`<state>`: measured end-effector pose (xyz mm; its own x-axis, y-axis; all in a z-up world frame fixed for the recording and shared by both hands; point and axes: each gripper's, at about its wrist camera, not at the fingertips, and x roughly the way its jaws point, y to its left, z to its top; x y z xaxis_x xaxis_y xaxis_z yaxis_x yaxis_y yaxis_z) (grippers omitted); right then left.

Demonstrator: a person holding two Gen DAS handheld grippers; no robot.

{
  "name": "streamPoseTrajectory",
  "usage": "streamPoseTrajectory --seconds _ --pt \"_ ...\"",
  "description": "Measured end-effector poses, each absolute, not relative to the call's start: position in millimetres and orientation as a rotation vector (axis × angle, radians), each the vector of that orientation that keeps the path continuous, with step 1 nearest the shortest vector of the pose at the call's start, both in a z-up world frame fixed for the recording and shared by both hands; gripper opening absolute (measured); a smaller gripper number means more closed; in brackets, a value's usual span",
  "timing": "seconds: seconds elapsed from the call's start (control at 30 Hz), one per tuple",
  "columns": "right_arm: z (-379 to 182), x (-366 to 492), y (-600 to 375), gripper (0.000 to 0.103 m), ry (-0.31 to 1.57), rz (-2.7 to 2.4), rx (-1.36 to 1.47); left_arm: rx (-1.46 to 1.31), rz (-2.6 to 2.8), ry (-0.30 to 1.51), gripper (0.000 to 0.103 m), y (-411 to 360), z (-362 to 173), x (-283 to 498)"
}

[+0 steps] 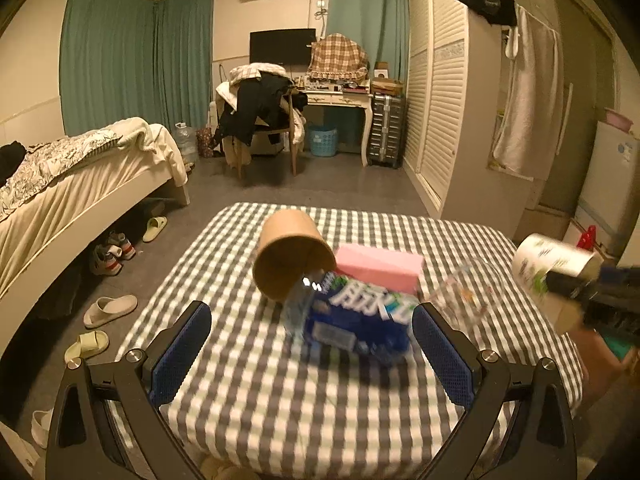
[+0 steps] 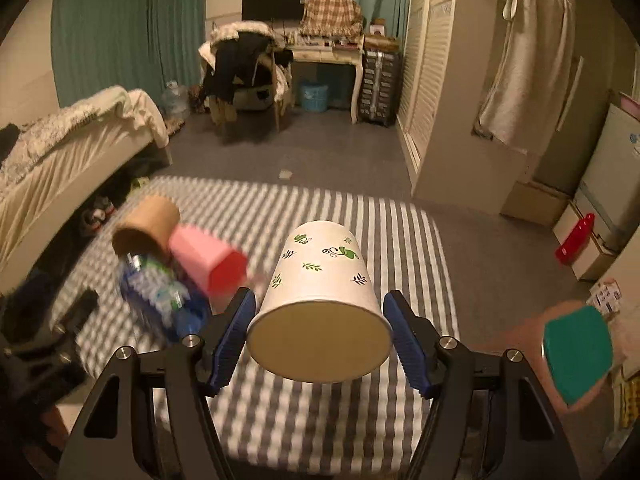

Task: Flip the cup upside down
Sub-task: 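Close the right gripper on the white cup's body and lift it, then rotate the held white cup with the right gripper, opening facing up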

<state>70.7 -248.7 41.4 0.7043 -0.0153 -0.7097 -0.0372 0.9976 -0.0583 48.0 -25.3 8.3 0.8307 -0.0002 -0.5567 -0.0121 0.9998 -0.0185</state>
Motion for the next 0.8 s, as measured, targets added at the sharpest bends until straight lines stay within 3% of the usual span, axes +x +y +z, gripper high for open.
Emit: streamPoseTrajectory --seconds 0.4,0.8 --pt "-47.2 58.6 -256.9 0.068 0.914 0.024 -0.02 0.044 0.01 0.634 0.103 -46.3 -16.3 29.7" --pt "-54.5 65.2 -272.7 0.072 0.874 0.067 0.023 0.081 -0.004 0.685 0.103 -73.4 -34.7 39.4"
